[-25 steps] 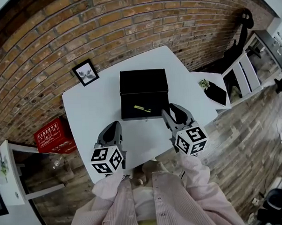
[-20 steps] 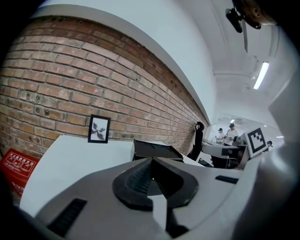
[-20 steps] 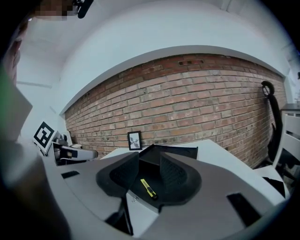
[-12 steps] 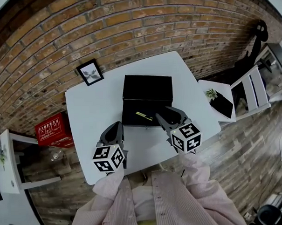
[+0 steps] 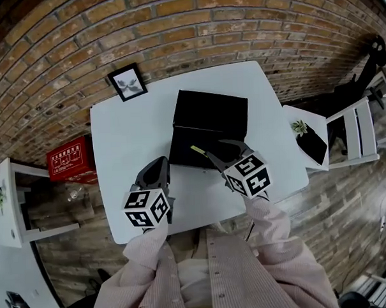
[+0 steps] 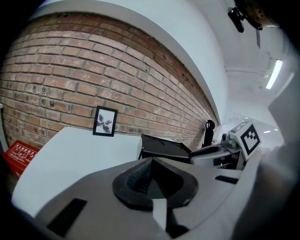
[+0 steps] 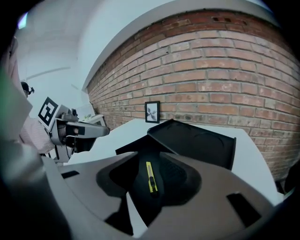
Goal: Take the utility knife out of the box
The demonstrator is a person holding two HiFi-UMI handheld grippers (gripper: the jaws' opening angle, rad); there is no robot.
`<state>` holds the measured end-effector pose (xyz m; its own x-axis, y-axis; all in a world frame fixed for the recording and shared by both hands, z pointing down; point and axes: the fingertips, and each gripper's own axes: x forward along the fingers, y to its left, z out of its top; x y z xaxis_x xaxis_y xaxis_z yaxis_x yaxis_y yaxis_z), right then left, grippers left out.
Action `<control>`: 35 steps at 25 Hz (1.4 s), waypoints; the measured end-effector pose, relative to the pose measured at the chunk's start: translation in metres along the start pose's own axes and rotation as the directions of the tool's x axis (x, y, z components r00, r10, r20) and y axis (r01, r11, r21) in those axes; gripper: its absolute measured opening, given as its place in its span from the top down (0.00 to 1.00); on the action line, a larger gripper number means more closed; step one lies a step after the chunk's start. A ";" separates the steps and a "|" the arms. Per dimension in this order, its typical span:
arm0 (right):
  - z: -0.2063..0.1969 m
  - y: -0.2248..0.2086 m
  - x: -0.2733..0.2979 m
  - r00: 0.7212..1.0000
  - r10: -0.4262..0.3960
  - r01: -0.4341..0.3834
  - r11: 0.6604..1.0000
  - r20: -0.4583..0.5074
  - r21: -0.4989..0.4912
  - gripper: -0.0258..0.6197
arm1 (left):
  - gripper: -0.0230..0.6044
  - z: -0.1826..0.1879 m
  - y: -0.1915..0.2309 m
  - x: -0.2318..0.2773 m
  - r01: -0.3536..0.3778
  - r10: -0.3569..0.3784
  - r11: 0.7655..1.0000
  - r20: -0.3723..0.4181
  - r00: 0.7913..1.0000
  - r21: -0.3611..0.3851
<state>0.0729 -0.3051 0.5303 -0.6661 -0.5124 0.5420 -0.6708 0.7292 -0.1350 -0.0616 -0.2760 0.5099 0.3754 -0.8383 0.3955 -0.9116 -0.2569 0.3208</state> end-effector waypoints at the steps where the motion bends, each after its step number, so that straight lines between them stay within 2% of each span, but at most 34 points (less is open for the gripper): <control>1: -0.001 0.001 0.005 1.000 0.009 -0.009 1.000 -0.020 -0.010 0.74 | 0.98 -0.002 0.002 0.001 -0.002 0.002 1.000 -0.005 1.000 -0.008; 9: -0.013 0.012 0.038 0.980 0.088 -0.102 0.992 -0.181 -0.069 0.74 | 0.98 -0.013 0.011 0.012 -0.005 0.003 0.998 -0.030 1.000 -0.059; 18: -0.052 0.014 0.062 0.893 0.096 -0.160 0.981 -0.440 -0.111 0.74 | 0.98 -0.025 0.020 0.013 -0.008 0.003 0.996 -0.053 0.999 -0.091; 27: -0.066 0.011 0.071 0.851 0.040 -0.149 0.975 -0.524 -0.168 0.76 | 0.98 -0.025 0.028 0.012 -0.001 -0.005 0.995 -0.055 0.998 -0.102; 35: -0.073 0.004 0.072 0.840 0.010 -0.127 0.976 -0.542 -0.178 0.78 | 0.98 -0.026 0.027 0.014 0.015 -0.021 0.995 -0.059 0.998 -0.102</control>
<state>0.0458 -0.3060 0.6292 -0.3898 -0.1775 0.9036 -0.5123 0.8572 -0.0526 -0.0769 -0.2822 0.5465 0.4041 -0.8027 0.4386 -0.8838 -0.2190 0.4134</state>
